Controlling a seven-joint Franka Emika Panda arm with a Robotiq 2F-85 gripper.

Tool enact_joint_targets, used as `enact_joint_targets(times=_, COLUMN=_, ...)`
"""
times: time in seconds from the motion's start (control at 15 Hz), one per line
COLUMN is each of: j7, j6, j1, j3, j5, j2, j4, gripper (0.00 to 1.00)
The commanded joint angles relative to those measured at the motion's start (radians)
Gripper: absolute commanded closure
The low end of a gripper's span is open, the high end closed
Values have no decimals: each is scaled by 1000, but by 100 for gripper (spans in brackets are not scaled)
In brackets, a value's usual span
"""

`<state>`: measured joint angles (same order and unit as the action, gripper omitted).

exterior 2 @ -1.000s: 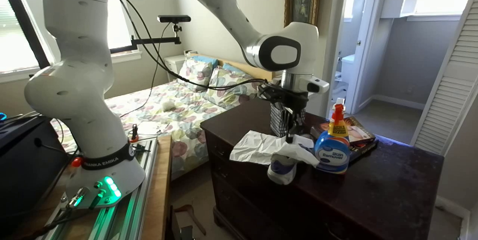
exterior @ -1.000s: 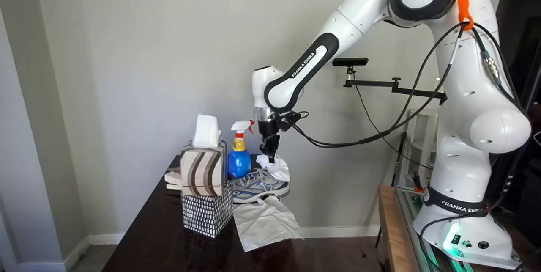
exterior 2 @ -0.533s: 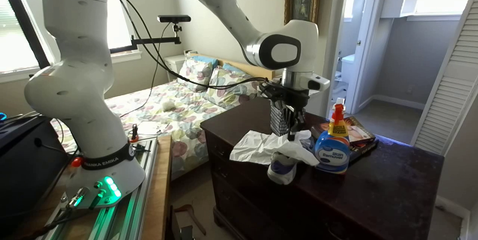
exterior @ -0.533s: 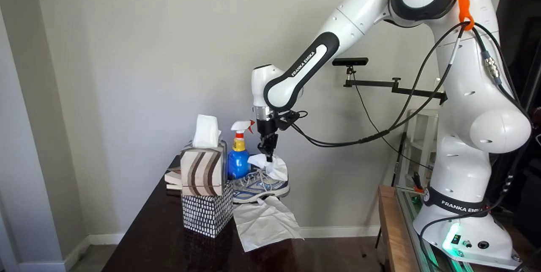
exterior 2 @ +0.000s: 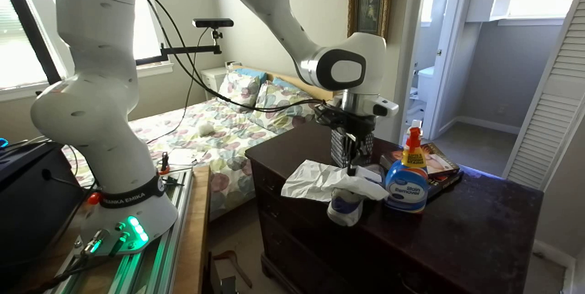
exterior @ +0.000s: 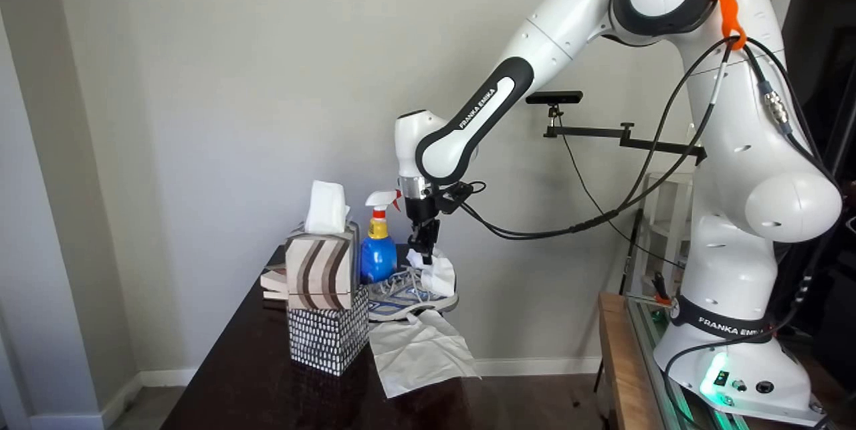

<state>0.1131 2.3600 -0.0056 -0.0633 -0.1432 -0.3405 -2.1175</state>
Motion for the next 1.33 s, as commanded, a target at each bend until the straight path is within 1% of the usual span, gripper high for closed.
enact_joint_targets(times=0.0, j7=9, j6=27, j1=6, j3=-1, j5=0, j2=-24, j4=-1, gripper=100)
enact_joint_targets(times=0.53, j7=15, j6=114, j1=8, j3=-4, j5=6, j2=-69, j4=2, gripper=100)
enact_joint_targets(times=0.93, j7=112, j6=142, j1=40, j3=-38, j5=-22, j2=-111, j4=22, gripper=100)
enact_joint_targets(times=1.27, j7=155, j6=135, j1=57, j3=-53, j5=-21, j2=-117, j4=31, gripper=100)
